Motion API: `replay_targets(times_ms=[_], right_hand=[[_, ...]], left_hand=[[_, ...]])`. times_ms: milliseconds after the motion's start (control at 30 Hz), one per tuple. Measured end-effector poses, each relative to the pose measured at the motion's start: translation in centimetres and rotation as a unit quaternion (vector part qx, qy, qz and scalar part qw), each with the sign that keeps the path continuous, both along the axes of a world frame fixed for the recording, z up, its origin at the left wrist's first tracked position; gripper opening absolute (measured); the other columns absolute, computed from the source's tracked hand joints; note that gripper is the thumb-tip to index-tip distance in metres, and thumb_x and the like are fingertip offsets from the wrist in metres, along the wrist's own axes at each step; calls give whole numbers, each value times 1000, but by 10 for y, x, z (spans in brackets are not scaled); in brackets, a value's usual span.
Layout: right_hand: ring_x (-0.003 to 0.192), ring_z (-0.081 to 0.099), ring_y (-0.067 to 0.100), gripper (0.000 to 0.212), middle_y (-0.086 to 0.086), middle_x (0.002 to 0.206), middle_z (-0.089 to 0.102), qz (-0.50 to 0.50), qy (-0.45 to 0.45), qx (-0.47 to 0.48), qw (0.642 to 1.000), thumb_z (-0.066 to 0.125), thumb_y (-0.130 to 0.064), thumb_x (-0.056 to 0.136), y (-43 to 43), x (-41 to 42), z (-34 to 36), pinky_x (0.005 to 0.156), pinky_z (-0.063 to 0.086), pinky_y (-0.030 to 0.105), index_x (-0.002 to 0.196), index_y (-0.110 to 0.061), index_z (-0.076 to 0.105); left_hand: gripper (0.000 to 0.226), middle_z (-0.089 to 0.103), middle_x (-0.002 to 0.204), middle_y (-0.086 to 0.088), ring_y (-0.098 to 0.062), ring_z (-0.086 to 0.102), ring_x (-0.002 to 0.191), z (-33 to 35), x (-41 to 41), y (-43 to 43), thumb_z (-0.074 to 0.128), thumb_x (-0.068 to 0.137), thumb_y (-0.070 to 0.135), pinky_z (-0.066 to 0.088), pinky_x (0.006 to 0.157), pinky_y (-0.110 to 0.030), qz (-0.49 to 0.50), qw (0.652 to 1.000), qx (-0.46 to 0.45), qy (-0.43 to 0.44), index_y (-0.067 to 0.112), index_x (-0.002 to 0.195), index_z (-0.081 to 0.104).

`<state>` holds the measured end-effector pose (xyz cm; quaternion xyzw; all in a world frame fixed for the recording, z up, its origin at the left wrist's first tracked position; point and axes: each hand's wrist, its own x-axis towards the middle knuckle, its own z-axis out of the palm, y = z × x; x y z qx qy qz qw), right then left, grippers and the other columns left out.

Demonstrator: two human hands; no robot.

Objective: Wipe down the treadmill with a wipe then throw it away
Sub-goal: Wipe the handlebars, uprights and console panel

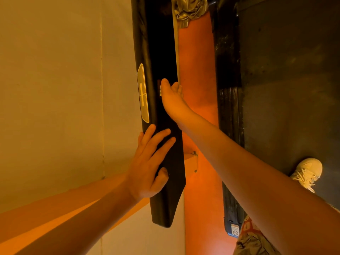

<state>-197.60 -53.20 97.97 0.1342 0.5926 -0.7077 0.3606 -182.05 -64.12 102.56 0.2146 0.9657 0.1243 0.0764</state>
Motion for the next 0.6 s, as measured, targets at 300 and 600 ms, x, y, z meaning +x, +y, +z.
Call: replay_targets(times_ms=[300,600], right_hand=[[159,-2,26,68,11,172,-3,-13,-2,9,1000,22,-45,111,-4,-1,-2,128,4,49,164,-8,1],[157,6,26,66,13,171,7,-22,-1,10,1000,22,-46,110,-10,8,3,126,10,51,162,-6,12]], left_hand=[[60,40,155,-12,-43,21,152,0,-1,0,42,88,30,28,111,-70,-4,1000,-2,4,8,143,48],[58,41,153,-17,-43,19,153,1,-1,0,43,89,24,20,121,-57,-16,1000,-6,15,0,141,53]])
